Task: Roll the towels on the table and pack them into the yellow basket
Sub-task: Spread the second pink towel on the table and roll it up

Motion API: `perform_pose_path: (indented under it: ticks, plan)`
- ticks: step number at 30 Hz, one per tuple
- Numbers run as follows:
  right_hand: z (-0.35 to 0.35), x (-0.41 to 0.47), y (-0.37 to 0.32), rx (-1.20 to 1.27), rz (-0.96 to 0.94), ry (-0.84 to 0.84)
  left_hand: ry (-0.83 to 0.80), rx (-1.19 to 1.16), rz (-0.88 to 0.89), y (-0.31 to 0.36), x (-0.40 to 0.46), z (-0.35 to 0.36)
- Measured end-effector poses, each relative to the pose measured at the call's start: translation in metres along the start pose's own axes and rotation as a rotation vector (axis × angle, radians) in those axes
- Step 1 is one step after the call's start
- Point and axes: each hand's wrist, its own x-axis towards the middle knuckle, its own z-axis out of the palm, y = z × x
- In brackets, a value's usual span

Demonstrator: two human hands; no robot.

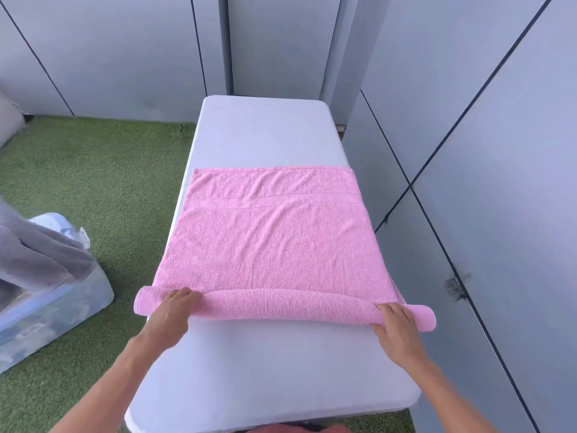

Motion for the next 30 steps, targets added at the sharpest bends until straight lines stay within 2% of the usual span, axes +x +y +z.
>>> perform_pose_path:
  ticks: [4,6,7,8,10,11,12,14,17,23,26,28,30]
  plan:
    - [-0.025,0.013,0.015,0.009,0.021,-0.375,-0.424,0.062,-0.044,0.009,0.015,-0.029]
    - [-0.034,0.018,0.019,0.159,0.091,-0.483,-0.486,-0.044,-0.062,0.01,0.018,-0.034]
    - [-0.036,0.02,0.017,0.254,0.134,-0.454,-0.441,-0.109,-0.096,0.007,0.018,-0.032]
    - [-0.034,0.02,0.015,0.341,0.166,-0.355,-0.333,-0.18,-0.131,0.005,0.016,-0.028]
    - [-0.028,0.017,0.008,0.371,0.167,-0.043,0.016,-0.22,-0.128,0.005,0.007,-0.017]
    - [-0.023,0.013,0.004,0.319,0.137,0.08,0.152,-0.157,-0.089,0.008,0.0,-0.011]
    - [-0.017,0.009,0.001,0.253,0.093,0.142,0.263,-0.093,-0.043,0.01,-0.006,-0.003]
    - [-0.002,-0.002,0.0,0.105,0.013,0.108,0.343,-0.053,0.026,0.015,-0.019,0.012]
    - [0.011,-0.007,0.007,0.001,-0.03,0.012,0.249,0.032,0.066,0.007,-0.023,0.03]
    - [0.001,0.009,0.004,0.028,-0.02,0.035,0.197,0.012,-0.007,0.009,0.003,0.011]
    - [-0.009,0.014,0.006,-0.01,-0.019,-0.078,0.014,0.003,-0.09,0.006,0.005,0.0]
    - [-0.018,0.017,0.012,-0.035,-0.025,-0.261,-0.154,-0.019,-0.136,0.005,0.002,-0.009]
    - [-0.028,0.022,0.015,0.06,-0.004,-0.42,-0.33,-0.076,-0.136,0.007,-0.001,-0.025]
